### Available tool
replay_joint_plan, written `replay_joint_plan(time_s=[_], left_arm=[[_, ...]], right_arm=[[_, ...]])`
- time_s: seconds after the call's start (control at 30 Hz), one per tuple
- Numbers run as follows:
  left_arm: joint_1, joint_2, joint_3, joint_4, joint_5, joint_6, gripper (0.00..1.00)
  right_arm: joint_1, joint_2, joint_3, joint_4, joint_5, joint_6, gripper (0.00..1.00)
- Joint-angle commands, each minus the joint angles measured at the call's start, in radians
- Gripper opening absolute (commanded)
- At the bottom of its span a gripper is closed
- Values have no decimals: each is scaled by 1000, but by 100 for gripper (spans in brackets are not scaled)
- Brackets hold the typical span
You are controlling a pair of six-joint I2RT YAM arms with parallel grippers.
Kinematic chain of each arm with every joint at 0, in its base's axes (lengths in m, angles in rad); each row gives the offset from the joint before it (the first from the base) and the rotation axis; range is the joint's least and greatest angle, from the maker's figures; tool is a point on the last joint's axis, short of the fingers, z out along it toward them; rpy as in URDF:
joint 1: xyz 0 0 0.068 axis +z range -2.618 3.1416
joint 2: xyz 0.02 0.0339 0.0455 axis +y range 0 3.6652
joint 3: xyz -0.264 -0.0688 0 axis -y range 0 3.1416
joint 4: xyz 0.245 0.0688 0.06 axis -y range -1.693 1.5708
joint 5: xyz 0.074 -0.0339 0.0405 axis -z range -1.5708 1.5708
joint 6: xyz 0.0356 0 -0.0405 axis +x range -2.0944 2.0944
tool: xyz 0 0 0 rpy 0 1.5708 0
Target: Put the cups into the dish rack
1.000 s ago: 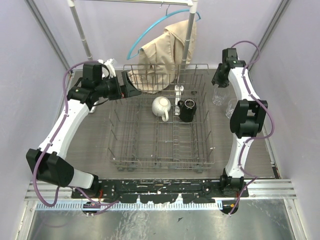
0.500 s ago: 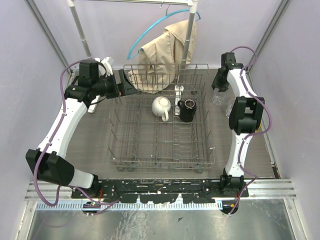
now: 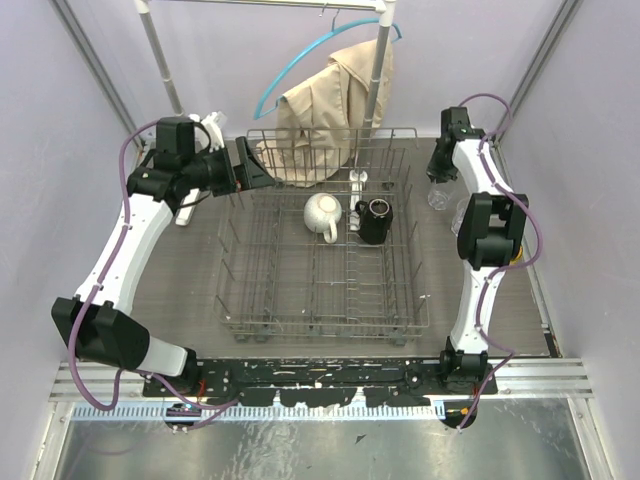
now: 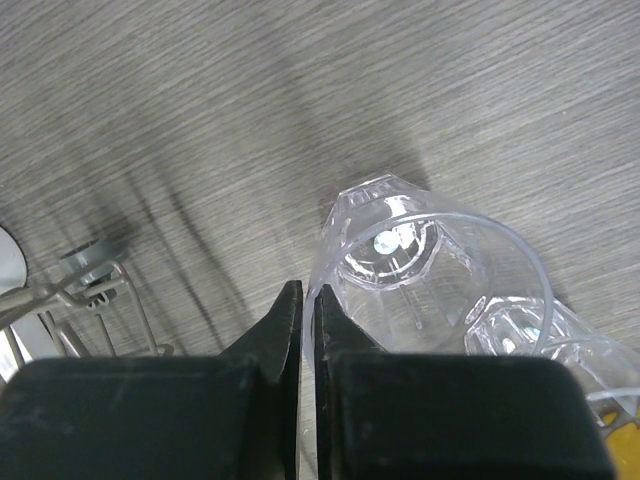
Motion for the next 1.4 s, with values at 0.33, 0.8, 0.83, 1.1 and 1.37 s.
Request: replay_joint_plan(time_s=[0.33,0.8,0.83,1.1,1.37], left_arm=[[4,7,-43,217,218,-190,98],[5,13,-259,673,443,-529,98],[4,12,-267,690,447,-556,98],[4,1,-346,972,454,-901,98],[5,-33,-415,1077,422,-1029,98]], right_arm=[[-30,-360,-23,20,20,53,0],[-30,-727,-125,94,-233,229,0],[-27,-744,-136,101,-275,245,1],[28,-894,-355,351,-584,425,0],[210,-903,-476,597,-676,567,1]])
